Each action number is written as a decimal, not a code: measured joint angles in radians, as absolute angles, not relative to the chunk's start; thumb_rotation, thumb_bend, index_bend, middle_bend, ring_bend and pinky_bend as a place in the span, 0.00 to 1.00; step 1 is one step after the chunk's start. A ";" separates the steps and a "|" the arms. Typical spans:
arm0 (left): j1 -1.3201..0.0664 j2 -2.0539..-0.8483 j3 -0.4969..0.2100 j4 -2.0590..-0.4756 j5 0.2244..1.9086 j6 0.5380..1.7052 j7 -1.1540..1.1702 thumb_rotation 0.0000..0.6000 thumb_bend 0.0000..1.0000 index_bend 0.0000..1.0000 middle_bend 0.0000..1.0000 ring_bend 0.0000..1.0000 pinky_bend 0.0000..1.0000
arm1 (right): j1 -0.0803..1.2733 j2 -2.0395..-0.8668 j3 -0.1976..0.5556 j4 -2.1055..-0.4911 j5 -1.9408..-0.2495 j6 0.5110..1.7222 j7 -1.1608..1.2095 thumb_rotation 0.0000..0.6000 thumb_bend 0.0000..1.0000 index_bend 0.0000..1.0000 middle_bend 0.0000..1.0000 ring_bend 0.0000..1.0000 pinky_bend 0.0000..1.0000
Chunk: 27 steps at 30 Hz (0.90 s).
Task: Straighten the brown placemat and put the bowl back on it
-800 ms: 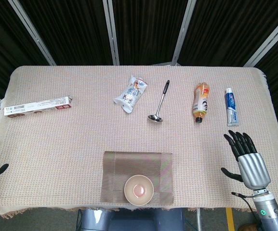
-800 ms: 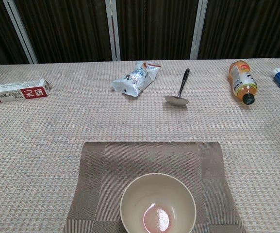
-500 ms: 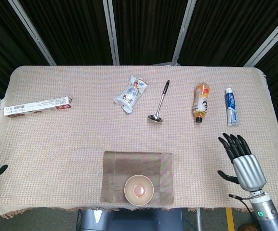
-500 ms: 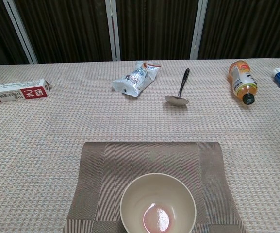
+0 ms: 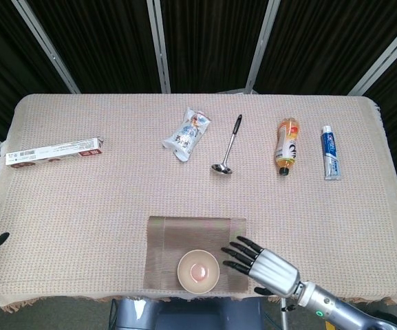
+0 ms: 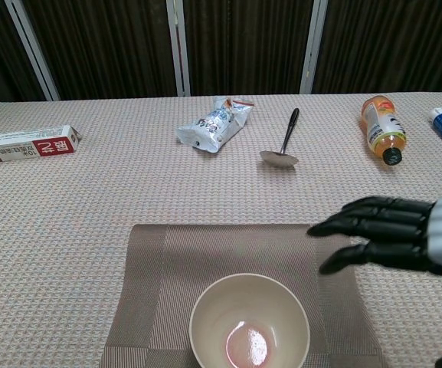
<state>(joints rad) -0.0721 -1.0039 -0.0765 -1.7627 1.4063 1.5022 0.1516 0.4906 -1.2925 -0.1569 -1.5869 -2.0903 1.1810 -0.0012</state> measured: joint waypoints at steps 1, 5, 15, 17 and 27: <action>-0.074 -1.006 -0.077 -1.760 1.401 1.497 0.154 1.00 0.00 0.00 0.00 0.00 0.00 | 0.507 -1.310 -0.158 -1.581 -2.100 1.163 -0.002 1.00 0.00 0.21 0.00 0.00 0.00; -0.081 -1.016 -0.081 -1.751 1.388 1.485 0.164 1.00 0.00 0.00 0.00 0.00 0.00 | 0.546 -1.392 -0.154 -1.542 -2.119 1.110 -0.019 1.00 0.00 0.21 0.00 0.00 0.00; -0.079 -1.015 -0.081 -1.750 1.389 1.488 0.158 1.00 0.00 0.00 0.00 0.00 0.00 | 0.582 -1.464 -0.131 -1.491 -2.082 1.048 -0.084 1.00 0.10 0.25 0.00 0.00 0.00; -0.079 -1.015 -0.080 -1.750 1.389 1.487 0.158 1.00 0.00 0.00 0.00 0.00 0.00 | 0.586 -1.473 -0.131 -1.481 -2.078 1.040 -0.095 1.00 0.19 0.32 0.00 0.00 0.00; -0.082 -1.019 -0.079 -1.750 1.387 1.482 0.167 1.00 0.00 0.00 0.00 0.00 0.00 | 0.595 -1.548 -0.138 -1.412 -2.060 1.066 -0.068 1.00 0.48 0.67 0.00 0.00 0.00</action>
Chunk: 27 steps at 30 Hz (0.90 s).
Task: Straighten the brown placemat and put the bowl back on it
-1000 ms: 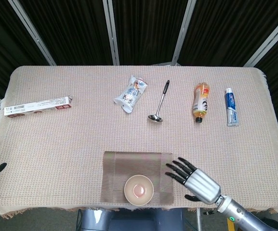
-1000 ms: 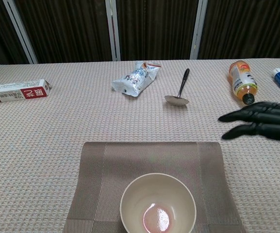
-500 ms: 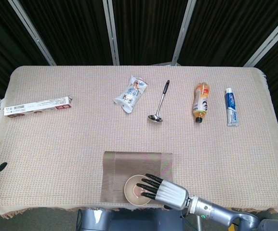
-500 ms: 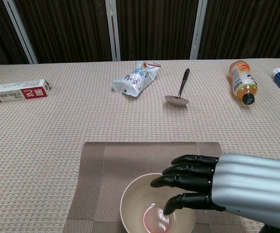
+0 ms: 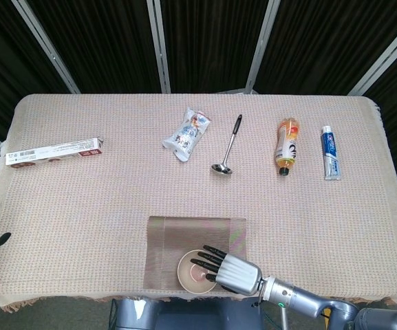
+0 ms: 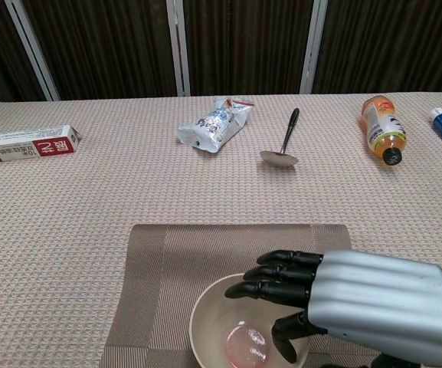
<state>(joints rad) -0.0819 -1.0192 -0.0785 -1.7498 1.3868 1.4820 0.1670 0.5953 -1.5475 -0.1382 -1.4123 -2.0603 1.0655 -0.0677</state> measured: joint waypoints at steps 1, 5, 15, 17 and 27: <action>-0.082 -1.019 -0.079 -1.750 1.387 1.482 0.167 1.00 0.00 0.00 0.00 0.00 0.00 | 0.595 -1.554 -0.138 -1.409 -2.057 1.070 -0.059 1.00 0.48 0.71 0.00 0.00 0.00; -0.081 -1.020 -0.079 -1.749 1.384 1.483 0.169 1.00 0.00 0.00 0.00 0.00 0.00 | 0.593 -1.582 -0.133 -1.395 -2.036 1.103 -0.014 1.00 0.48 0.75 0.00 0.00 0.00; -0.080 -1.019 -0.078 -1.750 1.387 1.485 0.166 1.00 0.00 0.00 0.00 0.00 0.00 | 0.589 -1.584 -0.101 -1.380 -1.981 1.187 0.066 1.00 0.48 0.76 0.00 0.00 0.00; -0.081 -1.019 -0.078 -1.750 1.387 1.483 0.166 1.00 0.00 0.00 0.00 0.00 0.00 | 0.588 -1.569 -0.084 -1.381 -1.966 1.208 0.076 1.00 0.48 0.75 0.00 0.00 0.00; -0.080 -1.019 -0.076 -1.756 1.390 1.485 0.169 1.00 0.00 0.00 0.00 0.00 0.00 | 0.576 -1.443 -0.014 -1.336 -1.863 1.283 0.161 1.00 0.47 0.75 0.00 0.00 0.00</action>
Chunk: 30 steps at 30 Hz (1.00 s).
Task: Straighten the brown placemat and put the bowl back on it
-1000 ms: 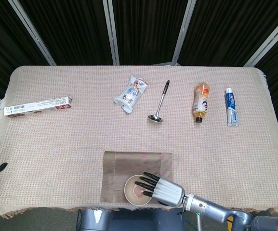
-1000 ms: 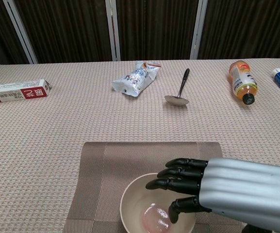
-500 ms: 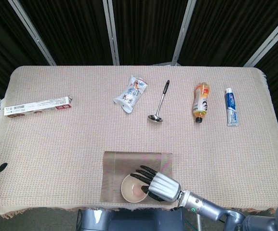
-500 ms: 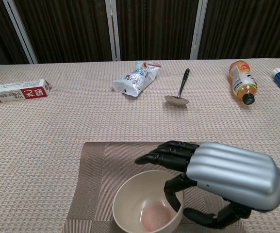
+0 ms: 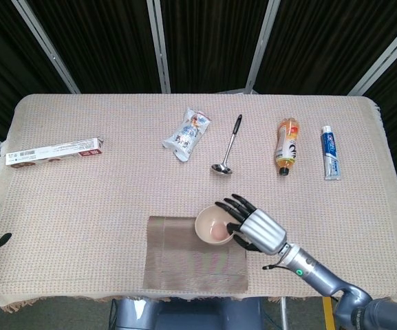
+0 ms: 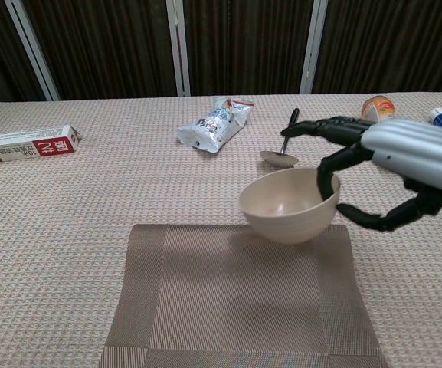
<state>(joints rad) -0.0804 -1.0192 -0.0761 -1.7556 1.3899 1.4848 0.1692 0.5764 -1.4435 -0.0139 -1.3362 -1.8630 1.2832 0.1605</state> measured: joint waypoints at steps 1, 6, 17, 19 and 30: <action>-0.080 -1.019 -0.076 -1.757 1.390 1.485 0.169 1.00 0.00 0.00 0.00 0.00 0.00 | 0.573 -1.435 -0.009 -1.323 -1.852 1.289 0.167 1.00 0.47 0.75 0.00 0.00 0.00; -0.079 -1.018 -0.076 -1.764 1.395 1.491 0.170 1.00 0.00 0.00 0.00 0.00 0.00 | 0.551 -1.413 0.007 -1.214 -1.785 1.295 0.198 1.00 0.47 0.79 0.00 0.00 0.00; -0.081 -1.015 -0.077 -1.774 1.402 1.492 0.169 1.00 0.00 0.00 0.00 0.00 0.00 | 0.469 -1.448 -0.014 -0.869 -1.673 1.270 0.338 1.00 0.47 0.80 0.00 0.00 0.00; -0.081 -1.015 -0.075 -1.775 1.405 1.491 0.170 1.00 0.00 0.00 0.00 0.00 0.00 | 0.453 -1.455 -0.018 -0.834 -1.656 1.265 0.361 1.00 0.47 0.80 0.00 0.00 0.00; -0.081 -1.018 -0.067 -1.786 1.428 1.496 0.183 1.00 0.00 0.00 0.00 0.00 0.00 | 0.397 -1.454 -0.053 -0.797 -1.630 1.249 0.409 1.00 0.00 0.00 0.00 0.00 0.00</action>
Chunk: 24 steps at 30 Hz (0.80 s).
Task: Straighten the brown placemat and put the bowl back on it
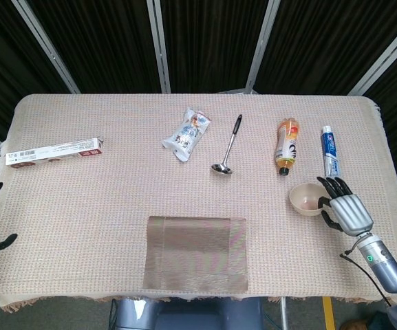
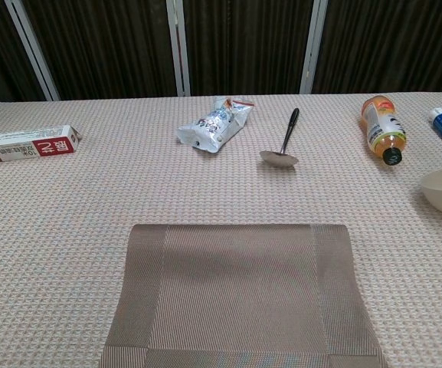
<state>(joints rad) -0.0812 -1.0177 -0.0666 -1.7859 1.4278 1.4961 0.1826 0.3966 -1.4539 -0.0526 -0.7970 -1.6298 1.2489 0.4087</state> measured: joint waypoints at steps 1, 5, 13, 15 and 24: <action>-0.081 -1.018 -0.066 -1.786 1.429 1.496 0.183 1.00 0.00 0.00 0.00 0.00 0.00 | 0.393 -1.446 -0.051 -0.814 -1.627 1.254 0.402 1.00 0.00 0.00 0.00 0.00 0.00; -0.082 -1.018 -0.063 -1.785 1.435 1.496 0.183 1.00 0.00 0.00 0.00 0.00 0.00 | 0.364 -1.395 -0.032 -0.929 -1.607 1.310 0.344 1.00 0.00 0.00 0.00 0.00 0.00; -0.084 -1.023 -0.046 -1.785 1.490 1.498 0.186 1.00 0.00 0.00 0.00 0.00 0.00 | 0.292 -1.246 -0.002 -1.261 -1.568 1.421 0.243 1.00 0.00 0.00 0.00 0.00 0.00; -0.088 -1.028 -0.039 -1.784 1.518 1.497 0.185 1.00 0.00 0.00 0.00 0.00 0.00 | 0.271 -1.205 0.004 -1.359 -1.558 1.449 0.222 1.00 0.00 0.00 0.00 0.00 0.00; -0.162 -1.088 0.008 -1.734 1.719 1.427 0.169 1.00 0.00 0.14 0.00 0.00 0.00 | 0.192 -1.084 0.017 -1.681 -1.524 1.529 0.061 1.00 0.00 0.00 0.00 0.00 0.00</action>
